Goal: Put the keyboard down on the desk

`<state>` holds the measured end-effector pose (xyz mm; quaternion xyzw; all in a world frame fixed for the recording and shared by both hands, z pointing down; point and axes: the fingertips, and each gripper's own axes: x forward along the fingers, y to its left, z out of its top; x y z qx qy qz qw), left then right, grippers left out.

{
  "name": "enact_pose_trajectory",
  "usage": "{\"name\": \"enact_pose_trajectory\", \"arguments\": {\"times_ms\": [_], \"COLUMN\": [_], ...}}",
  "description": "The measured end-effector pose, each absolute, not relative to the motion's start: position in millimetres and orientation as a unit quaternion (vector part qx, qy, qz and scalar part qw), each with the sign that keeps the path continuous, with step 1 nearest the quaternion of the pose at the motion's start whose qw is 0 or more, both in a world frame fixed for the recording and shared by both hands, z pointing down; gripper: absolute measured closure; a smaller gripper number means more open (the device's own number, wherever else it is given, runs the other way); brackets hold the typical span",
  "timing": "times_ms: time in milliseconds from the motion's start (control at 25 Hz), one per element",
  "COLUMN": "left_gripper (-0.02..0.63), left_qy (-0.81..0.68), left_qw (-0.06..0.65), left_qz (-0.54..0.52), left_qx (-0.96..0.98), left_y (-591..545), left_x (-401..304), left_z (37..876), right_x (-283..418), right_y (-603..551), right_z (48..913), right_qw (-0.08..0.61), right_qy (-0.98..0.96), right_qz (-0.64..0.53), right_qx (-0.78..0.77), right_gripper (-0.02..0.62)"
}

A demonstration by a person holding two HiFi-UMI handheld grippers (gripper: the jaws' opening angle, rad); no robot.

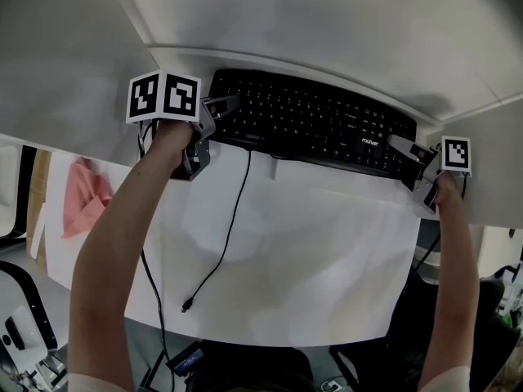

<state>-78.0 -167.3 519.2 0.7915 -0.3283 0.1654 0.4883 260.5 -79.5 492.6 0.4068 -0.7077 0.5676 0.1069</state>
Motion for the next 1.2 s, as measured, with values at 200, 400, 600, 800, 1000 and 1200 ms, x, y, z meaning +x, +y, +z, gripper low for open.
{"name": "enact_pose_trajectory", "arguments": {"times_ms": [200, 400, 600, 800, 1000, 1200], "left_gripper": [0.342, 0.342, 0.342, 0.341, 0.341, 0.336], "left_qy": [-0.337, -0.352, -0.362, -0.373, -0.381, -0.387], "left_qw": [0.482, 0.476, 0.477, 0.466, 0.458, 0.445], "left_qz": [0.158, 0.154, 0.152, 0.154, 0.156, 0.170], "left_qx": [0.793, 0.791, 0.786, 0.787, 0.788, 0.790], "left_y": [-168, -169, -169, -168, -167, -168], "left_x": [-80, -80, -81, -82, -82, -82], "left_z": [515, 515, 513, 510, 507, 508], "right_x": [264, 269, 282, 288, 292, 290], "right_y": [-78, -77, -76, -75, -67, -66], "right_z": [484, 481, 483, 483, 477, 483], "right_qw": [0.138, 0.141, 0.201, 0.237, 0.253, 0.279], "right_qy": [-0.712, -0.727, -0.718, -0.707, -0.710, -0.709], "right_qz": [0.547, 0.535, 0.498, 0.463, 0.432, 0.407], "right_qx": [0.419, 0.407, 0.443, 0.479, 0.494, 0.503], "right_gripper": [0.281, 0.273, 0.280, 0.283, 0.258, 0.258]}}
